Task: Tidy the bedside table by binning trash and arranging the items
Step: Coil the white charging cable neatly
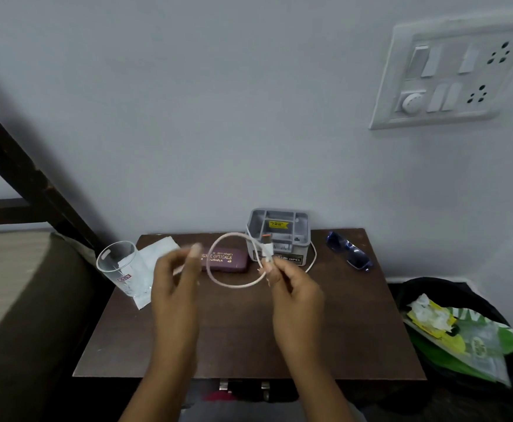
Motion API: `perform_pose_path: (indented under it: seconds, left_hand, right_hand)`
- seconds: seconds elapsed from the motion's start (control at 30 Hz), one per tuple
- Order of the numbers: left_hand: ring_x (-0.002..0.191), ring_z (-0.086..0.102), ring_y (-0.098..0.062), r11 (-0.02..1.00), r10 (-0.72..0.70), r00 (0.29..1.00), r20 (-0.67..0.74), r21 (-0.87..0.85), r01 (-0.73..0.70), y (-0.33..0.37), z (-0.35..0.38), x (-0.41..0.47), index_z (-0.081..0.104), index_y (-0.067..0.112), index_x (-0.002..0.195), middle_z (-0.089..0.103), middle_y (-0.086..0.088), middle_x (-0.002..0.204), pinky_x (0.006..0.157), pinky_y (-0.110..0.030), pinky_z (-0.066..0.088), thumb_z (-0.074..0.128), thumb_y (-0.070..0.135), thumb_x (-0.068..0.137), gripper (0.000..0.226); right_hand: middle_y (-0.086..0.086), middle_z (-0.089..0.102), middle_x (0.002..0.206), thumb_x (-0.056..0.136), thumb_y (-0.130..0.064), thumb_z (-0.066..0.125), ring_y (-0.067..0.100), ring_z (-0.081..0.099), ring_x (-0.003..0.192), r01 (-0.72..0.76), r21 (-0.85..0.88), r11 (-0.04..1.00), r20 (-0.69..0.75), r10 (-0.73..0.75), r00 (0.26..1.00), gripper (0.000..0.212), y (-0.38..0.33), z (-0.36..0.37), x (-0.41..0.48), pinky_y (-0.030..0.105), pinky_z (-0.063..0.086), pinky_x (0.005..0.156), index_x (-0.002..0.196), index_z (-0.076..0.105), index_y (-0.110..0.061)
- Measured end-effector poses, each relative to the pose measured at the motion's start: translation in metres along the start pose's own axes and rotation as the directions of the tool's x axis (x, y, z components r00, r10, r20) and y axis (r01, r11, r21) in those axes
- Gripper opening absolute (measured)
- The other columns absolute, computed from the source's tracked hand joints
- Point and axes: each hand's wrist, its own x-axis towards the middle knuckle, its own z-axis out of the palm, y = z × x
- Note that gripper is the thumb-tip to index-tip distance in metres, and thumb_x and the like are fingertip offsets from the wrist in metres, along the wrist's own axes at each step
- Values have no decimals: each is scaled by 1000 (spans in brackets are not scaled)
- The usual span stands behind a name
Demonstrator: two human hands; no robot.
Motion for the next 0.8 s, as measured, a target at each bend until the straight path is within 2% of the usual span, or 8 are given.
perform_pose_path:
  seconds: [0.03,0.1,0.17,0.23,0.33,0.47,0.63,0.8]
  left_hand:
    - [61,50,-6,978,-172,984,-36,-126,166,-7,1,-9,52,22,79,54,11,66,60,-18,40,53,27,91,13]
    - [48,43,-6,803,-525,846,94,-275,529,-26,6,-26,43,22,71,44,7,55,54,-21,38,50,26,92,22]
    - [66,58,-12,580,-709,630,317,-247,776,-39,18,-41,54,15,83,60,-2,72,67,-27,44,47,30,93,20]
    - [87,64,-20,471,-720,509,471,-207,857,-43,33,-47,59,5,101,67,-11,97,77,-30,51,43,35,94,34]
    - [77,69,-17,461,-635,557,535,-316,829,-36,48,-33,61,1,101,70,-11,90,70,-27,57,45,29,94,33]
    - [74,69,-17,539,-582,657,479,-378,753,-24,61,-8,62,1,89,69,-13,90,76,-31,55,49,15,93,20]
    - [57,68,-12,616,-549,715,432,-369,696,-22,68,10,62,0,78,71,-7,62,62,-26,58,47,8,94,22]
    - [48,66,-7,646,-555,730,398,-347,680,-27,76,56,59,-6,97,69,-4,57,47,-19,55,44,4,95,18]
  right_hand:
    - [-8,72,78,90,-22,59,3,65,78,-91,119,989,-26,94,995,19,-2,-2,2,16,52,72,78,70,-33]
    - [-1,72,74,89,-16,60,11,68,76,-272,408,872,-19,306,952,22,-5,-8,5,24,58,73,73,72,-25]
    - [9,71,74,89,-13,60,16,69,72,-363,556,748,3,435,901,16,-8,-13,5,25,59,65,78,71,-16]
    - [14,71,75,88,-12,61,16,69,66,-398,606,689,-10,506,862,9,-6,-18,5,24,57,59,85,69,-10]
    - [18,71,73,87,-10,62,20,70,63,-414,602,683,-56,553,831,11,-2,-28,3,25,57,56,90,68,-1]
    - [20,71,76,87,-7,61,16,70,59,-416,550,724,-115,559,821,15,4,-40,1,22,56,53,97,67,3]
    - [17,69,74,87,-6,62,13,68,52,-450,509,734,-92,566,819,13,10,-38,0,22,56,52,95,66,4]
    - [16,66,65,87,-3,60,14,66,51,-500,525,689,-20,598,801,11,18,-29,-5,23,57,51,87,64,7]
